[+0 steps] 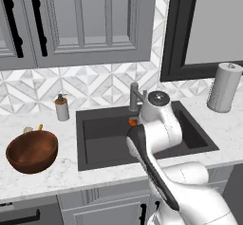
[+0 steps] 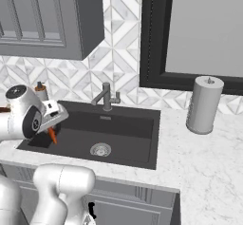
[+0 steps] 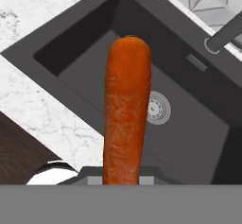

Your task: Pick the carrot from the sink and place it in the bowl. Then pick the bowl and place it in the microwave. Then close the microwave door and press the start button.

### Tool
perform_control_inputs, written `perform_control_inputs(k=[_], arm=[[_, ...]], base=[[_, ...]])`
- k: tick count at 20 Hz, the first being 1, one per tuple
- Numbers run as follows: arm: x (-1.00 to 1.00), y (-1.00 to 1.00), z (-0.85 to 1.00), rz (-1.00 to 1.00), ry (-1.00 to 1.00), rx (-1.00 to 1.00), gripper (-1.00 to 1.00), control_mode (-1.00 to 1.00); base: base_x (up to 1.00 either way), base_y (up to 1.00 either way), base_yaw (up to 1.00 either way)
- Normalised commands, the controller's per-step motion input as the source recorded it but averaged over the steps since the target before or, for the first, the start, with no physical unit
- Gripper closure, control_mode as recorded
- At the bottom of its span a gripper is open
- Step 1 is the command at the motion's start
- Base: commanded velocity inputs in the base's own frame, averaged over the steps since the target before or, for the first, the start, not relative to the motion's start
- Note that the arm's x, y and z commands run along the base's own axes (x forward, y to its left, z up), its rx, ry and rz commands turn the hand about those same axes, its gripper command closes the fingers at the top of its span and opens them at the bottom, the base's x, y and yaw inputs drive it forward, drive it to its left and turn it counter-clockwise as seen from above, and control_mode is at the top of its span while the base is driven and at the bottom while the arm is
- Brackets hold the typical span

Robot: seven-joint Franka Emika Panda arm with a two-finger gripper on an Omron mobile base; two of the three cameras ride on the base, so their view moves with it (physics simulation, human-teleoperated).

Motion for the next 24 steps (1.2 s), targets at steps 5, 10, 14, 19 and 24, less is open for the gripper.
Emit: perform_control_inputs(k=[5,10,14,19,24], arm=[[0.38,1.0,0.33,0.08,0.12,-0.02,1.0,-1.0],[0.42,1.0,0.02,0.07,0.12,-0.05,1.0,-1.0],[0.34,1.0,0.0,0.02,0.08,-0.07,1.0,-1.0],[0.09,1.0,0.0,0.0,0.02,-0.1,1.0,-1.0],[0.0,0.95,-0.05,-0.01,0.0,-0.13,1.0,-1.0]], base=[[0.0,0.0,0.0],[0.0,0.0,0.0],[0.0,0.0,0.0],[0.0,0.0,0.0],[0.0,0.0,0.0]])
